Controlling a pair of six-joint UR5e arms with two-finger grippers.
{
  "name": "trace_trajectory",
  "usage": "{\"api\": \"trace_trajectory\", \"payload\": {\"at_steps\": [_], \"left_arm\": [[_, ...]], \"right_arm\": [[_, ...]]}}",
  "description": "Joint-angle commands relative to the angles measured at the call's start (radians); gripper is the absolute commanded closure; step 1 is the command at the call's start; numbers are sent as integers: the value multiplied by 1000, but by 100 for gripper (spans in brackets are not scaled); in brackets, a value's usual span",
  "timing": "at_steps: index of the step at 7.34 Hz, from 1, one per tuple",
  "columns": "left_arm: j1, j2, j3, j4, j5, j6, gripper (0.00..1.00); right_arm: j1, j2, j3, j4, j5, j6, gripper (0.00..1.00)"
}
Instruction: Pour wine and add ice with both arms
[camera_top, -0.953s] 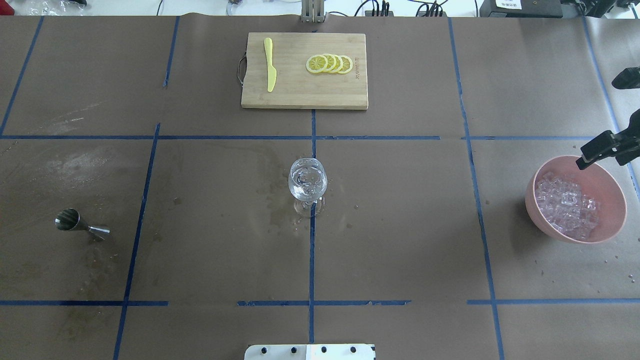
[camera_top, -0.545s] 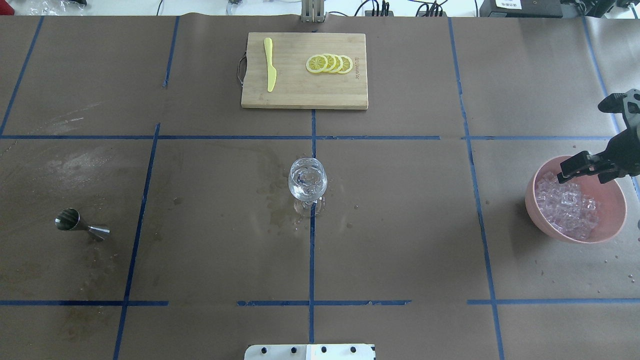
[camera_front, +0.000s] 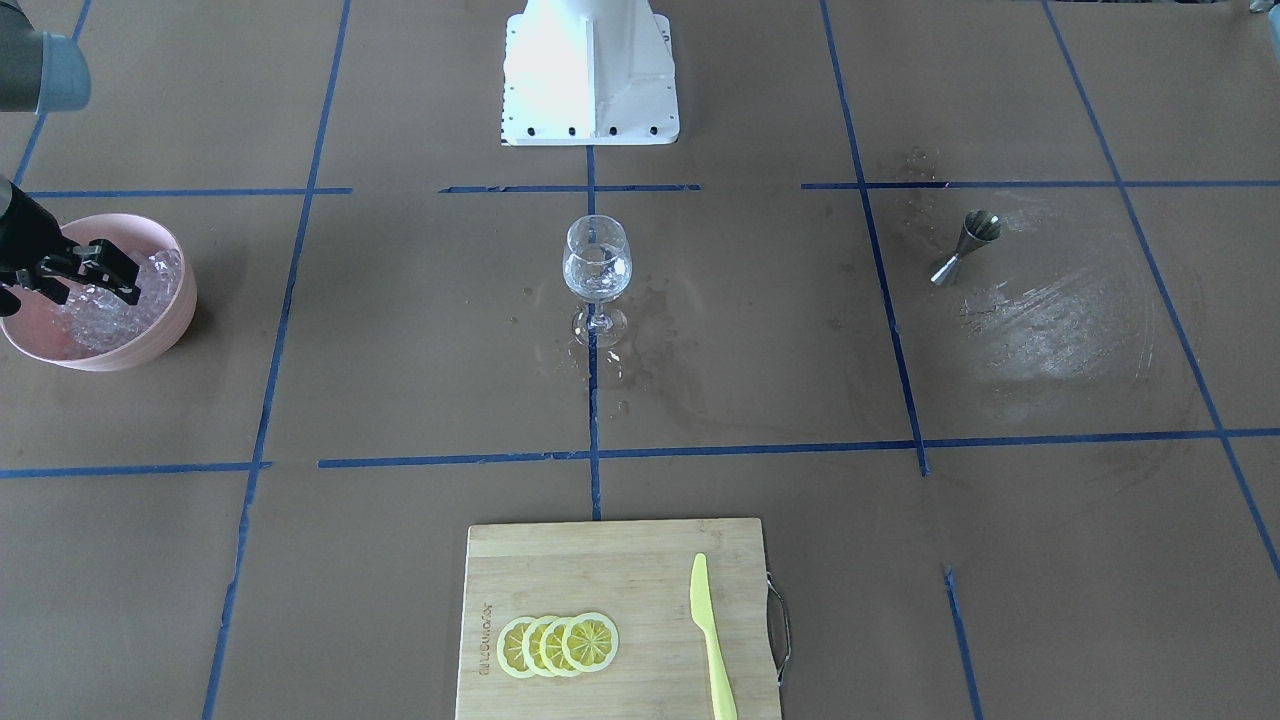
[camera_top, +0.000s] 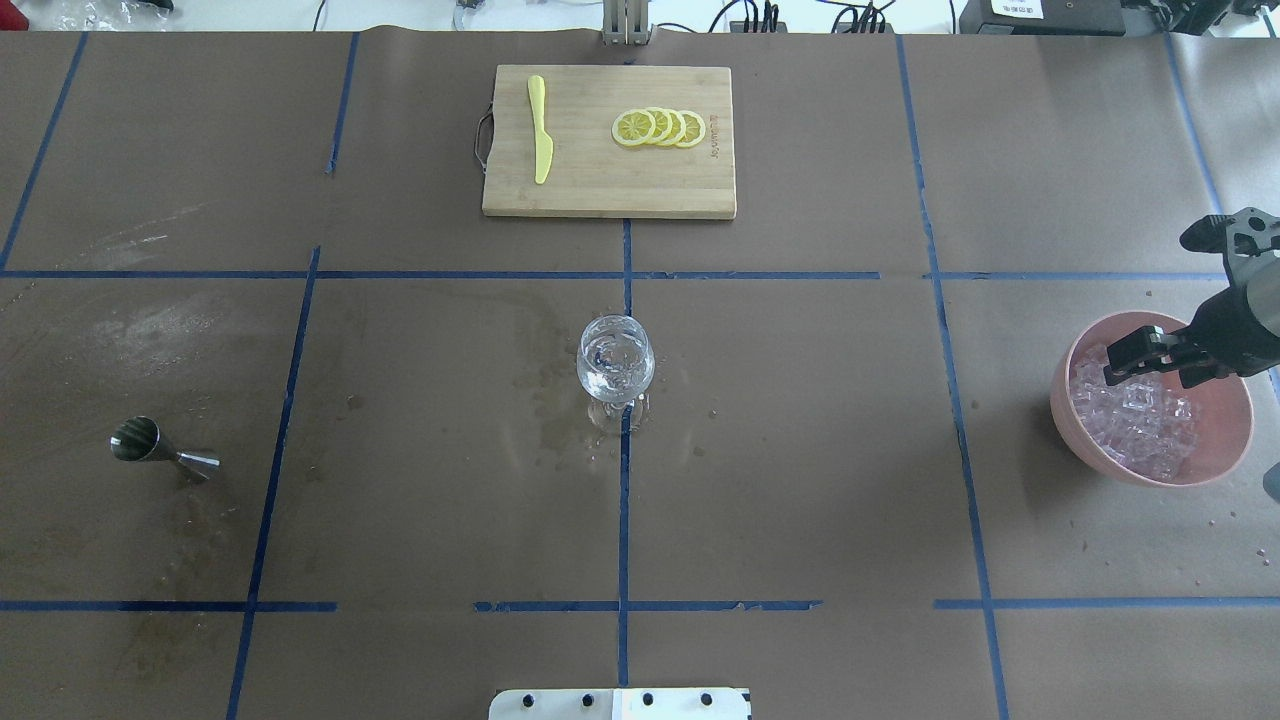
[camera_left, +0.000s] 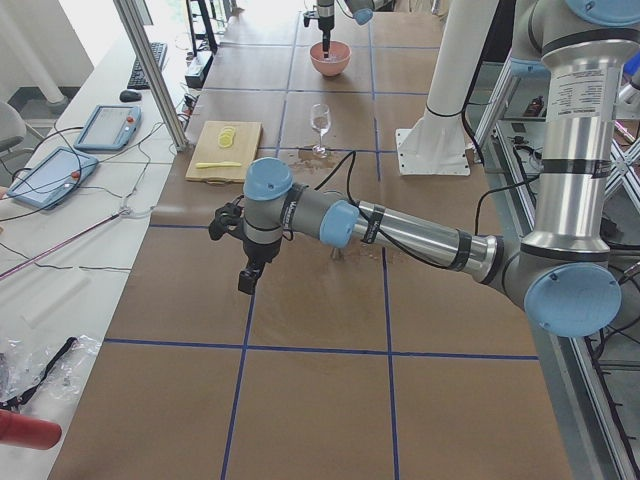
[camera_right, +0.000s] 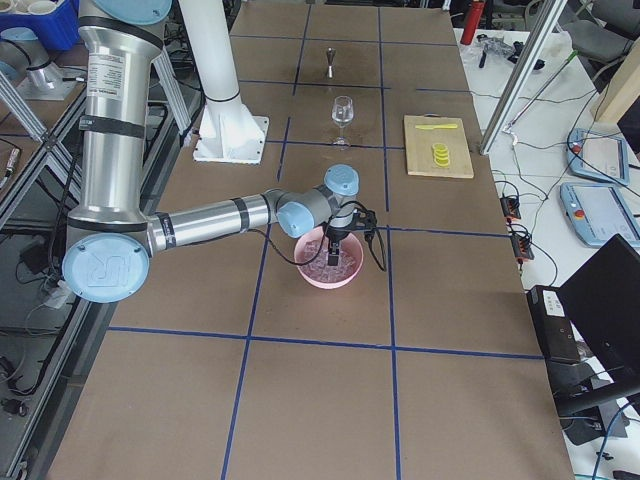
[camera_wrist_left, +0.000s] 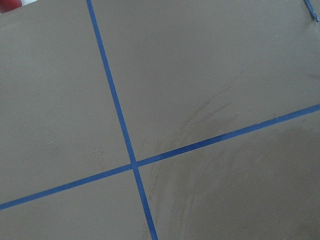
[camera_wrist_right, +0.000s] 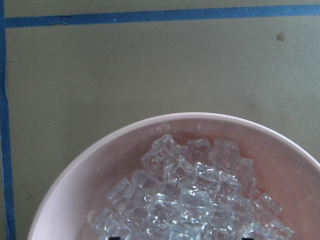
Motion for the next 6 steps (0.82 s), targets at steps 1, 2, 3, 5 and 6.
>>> {"api": "trace_trajectory", "payload": {"at_steps": [1,2,3,5,6], "left_arm": [[-2,0,-7,-2,-1,0,0],[-5,0,-8,-2,-1,1,0],[-7,0,-14,-2,-1,1,0],[-7,5,-16,-2,1,3,0],[-8,21,-28,-5,1,4,0]], "right_arm": [[-4,-4,-10,0,0,1,25],[-4,-5,-10,0,2,10,46],[-7,-4,-10,2,0,35,99],[-7,-2,-8,2,3,34,100],[-7,2,1,2,9,34,100]]}}
